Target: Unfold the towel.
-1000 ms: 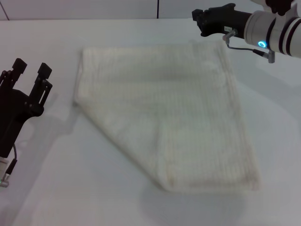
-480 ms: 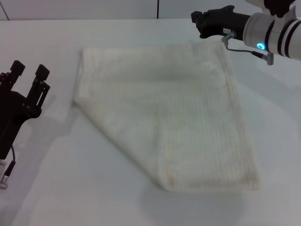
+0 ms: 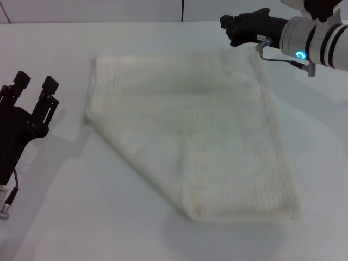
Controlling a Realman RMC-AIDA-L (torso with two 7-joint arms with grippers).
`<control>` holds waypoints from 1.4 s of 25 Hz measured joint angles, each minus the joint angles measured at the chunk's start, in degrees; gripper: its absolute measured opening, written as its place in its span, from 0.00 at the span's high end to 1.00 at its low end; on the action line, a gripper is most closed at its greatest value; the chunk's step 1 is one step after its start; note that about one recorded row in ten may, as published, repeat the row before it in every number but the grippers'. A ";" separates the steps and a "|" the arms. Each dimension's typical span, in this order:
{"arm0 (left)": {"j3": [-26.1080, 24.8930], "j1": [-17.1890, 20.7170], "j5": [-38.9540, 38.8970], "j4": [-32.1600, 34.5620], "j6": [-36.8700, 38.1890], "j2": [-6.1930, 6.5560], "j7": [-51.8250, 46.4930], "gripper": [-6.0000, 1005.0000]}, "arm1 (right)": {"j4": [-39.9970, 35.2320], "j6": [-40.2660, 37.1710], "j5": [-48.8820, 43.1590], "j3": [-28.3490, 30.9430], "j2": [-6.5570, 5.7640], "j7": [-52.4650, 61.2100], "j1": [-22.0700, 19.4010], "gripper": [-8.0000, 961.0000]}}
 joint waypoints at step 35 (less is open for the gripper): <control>0.00 -0.04 0.00 0.09 -0.05 -0.08 -0.02 0.44 | -0.41 0.00 -1.61 0.01 -0.82 2.41 1.58 0.99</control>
